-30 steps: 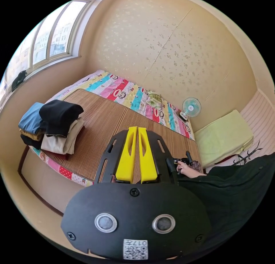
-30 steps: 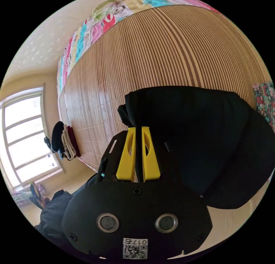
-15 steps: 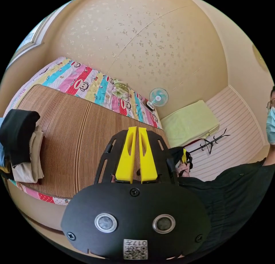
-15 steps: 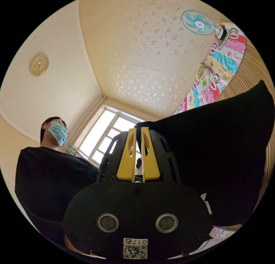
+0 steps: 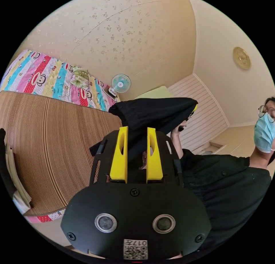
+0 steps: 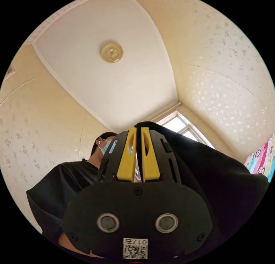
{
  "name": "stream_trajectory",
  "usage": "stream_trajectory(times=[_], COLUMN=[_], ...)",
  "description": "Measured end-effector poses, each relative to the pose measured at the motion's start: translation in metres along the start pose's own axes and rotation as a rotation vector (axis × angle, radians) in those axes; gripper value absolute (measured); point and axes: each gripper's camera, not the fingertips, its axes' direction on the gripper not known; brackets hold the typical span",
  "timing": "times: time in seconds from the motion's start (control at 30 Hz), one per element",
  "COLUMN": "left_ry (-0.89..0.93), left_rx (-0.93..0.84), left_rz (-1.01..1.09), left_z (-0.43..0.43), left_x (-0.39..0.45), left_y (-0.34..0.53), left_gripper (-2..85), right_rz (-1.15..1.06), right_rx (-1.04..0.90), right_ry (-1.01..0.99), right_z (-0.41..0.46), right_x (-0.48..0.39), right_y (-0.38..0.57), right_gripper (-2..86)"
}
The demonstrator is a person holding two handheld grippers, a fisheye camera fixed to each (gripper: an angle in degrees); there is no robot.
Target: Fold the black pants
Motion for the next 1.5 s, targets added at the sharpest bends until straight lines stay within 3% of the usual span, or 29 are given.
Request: stream_trajectory(times=[0.2,0.3,0.37,0.5,0.57,0.7,0.83,0.97,1.03,1.1,1.23,1.37,1.47,1.5], left_ry=[0.148,0.344,0.57,0.682,0.714,0.899,1.06,1.092,0.992,0.912,0.695,0.68,0.706,0.711], left_rx=[-0.119,-0.184,-0.044,0.143,0.167,0.217,0.314,0.342,0.281,0.243,0.169,0.078,0.019,0.004], left_rz=[0.071,0.001,-0.056,-0.207,-0.256,-0.227,-0.091,0.094,0.126,0.17,0.197,0.154,0.137,0.14], left_z=[-0.019,-0.016,-0.034,-0.072,-0.086,-0.097,-0.127,-0.15,-0.148,-0.143,-0.11,-0.04,0.012,0.021], left_x=[0.022,0.015,0.0,-0.033,-0.043,-0.034,-0.014,0.016,0.029,0.045,0.071,0.079,0.091,0.094], left_y=[-0.029,-0.037,-0.03,-0.008,0.0,-0.001,-0.017,-0.037,-0.043,-0.042,-0.026,-0.002,0.017,0.02], left_gripper=[15.2,19.5,19.9,16.8,6.9,3.3,2.5,2.0,1.7,1.4,1.1,1.5,2.3,2.5], right_rz=[-0.013,0.029,0.052,0.058,0.088,0.115,0.06,0.016,0.053,0.082,-0.066,-0.131,-0.18,-0.244], right_rx=[-0.017,-0.023,-0.032,-0.056,-0.067,-0.109,-0.366,-0.682,-0.804,-0.814,-0.744,-0.839,-1.106,-1.126], right_ry=[-0.112,-0.145,-0.174,-0.184,-0.18,-0.065,0.309,0.819,1.177,1.285,0.875,0.912,0.901,1.035], right_z=[0.087,0.118,0.132,0.149,0.151,0.153,0.162,0.177,0.182,0.187,0.238,0.308,0.369,0.386], right_x=[0.038,0.068,0.084,0.112,0.129,0.156,0.161,0.169,0.191,0.205,0.2,0.232,0.284,0.301], right_y=[0.006,0.023,0.042,0.09,0.11,0.159,0.203,0.266,0.323,0.363,0.423,0.455,0.508,0.529], right_gripper=[3.1,3.2,3.2,3.2,3.2,3.4,3.8,4.9,7.0,9.6,14.5,17.4,15.9,13.4])
